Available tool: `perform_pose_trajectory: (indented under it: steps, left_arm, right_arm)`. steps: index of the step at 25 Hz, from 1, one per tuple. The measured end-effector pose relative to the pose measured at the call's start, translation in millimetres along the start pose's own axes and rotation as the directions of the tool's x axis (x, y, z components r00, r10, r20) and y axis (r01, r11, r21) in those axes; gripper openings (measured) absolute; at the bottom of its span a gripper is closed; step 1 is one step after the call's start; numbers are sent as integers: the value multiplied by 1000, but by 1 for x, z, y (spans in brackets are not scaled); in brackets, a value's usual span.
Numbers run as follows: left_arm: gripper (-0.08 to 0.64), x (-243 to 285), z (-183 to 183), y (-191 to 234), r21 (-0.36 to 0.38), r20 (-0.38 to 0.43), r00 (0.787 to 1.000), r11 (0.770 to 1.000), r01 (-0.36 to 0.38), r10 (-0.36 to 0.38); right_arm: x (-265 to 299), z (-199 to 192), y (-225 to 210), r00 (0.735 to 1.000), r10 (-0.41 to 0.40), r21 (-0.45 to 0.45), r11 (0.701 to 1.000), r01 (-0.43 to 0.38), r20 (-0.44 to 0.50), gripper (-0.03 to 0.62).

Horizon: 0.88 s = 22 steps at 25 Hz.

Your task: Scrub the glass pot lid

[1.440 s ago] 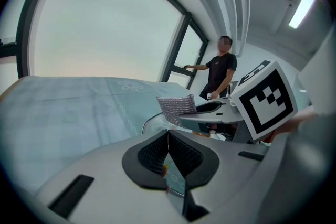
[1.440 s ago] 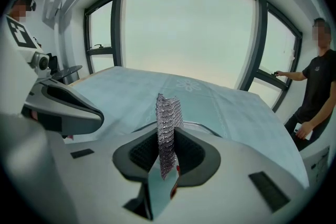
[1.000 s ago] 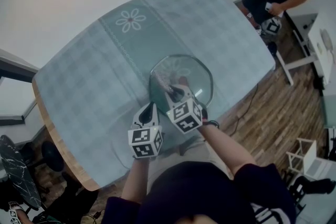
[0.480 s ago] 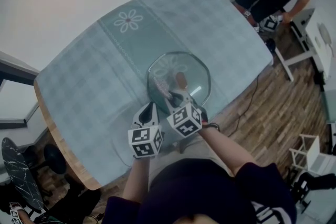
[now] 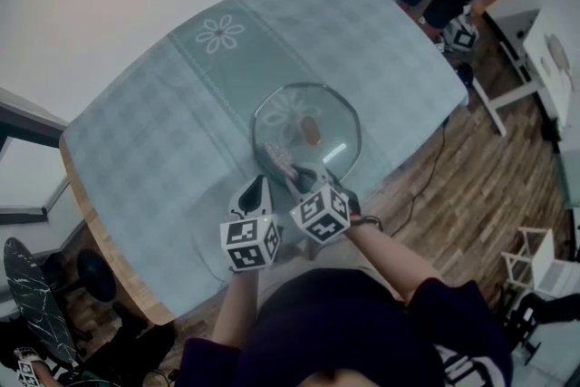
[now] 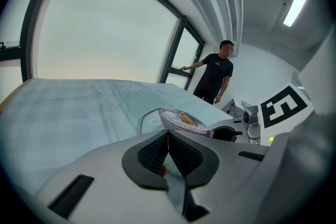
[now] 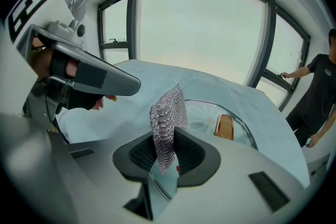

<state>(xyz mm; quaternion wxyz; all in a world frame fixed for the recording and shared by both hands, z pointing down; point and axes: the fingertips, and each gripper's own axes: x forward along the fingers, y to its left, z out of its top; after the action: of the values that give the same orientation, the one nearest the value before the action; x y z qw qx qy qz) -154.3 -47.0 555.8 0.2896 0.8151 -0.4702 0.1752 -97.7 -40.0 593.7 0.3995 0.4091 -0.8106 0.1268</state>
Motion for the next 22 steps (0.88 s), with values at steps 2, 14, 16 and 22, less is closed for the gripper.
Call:
perform_pose_trajectory:
  steps: [2, 14, 16, 22]
  left_arm:
    - [3, -2, -2, 0, 3, -1, 1000, 1000, 1, -1]
    - [3, -19, -10, -3, 31, -6, 1000, 999, 26, -26]
    - [3, -21, -12, -5, 37, -6, 999, 999, 34, -33]
    - [3, -24, -16, -8, 44, -12, 999, 998, 47, -46]
  right_arm:
    - [-2, -2, 4, 1000, 3, 3, 1000, -3, -2, 81]
    - [-19, -19, 25, 1000, 9, 63, 998, -9, -12, 81]
    - [-23, -21, 26, 1000, 5, 80, 997, -4, -5, 81]
    - [-43, -20, 23, 999, -33, 132, 991, 30, 26, 81]
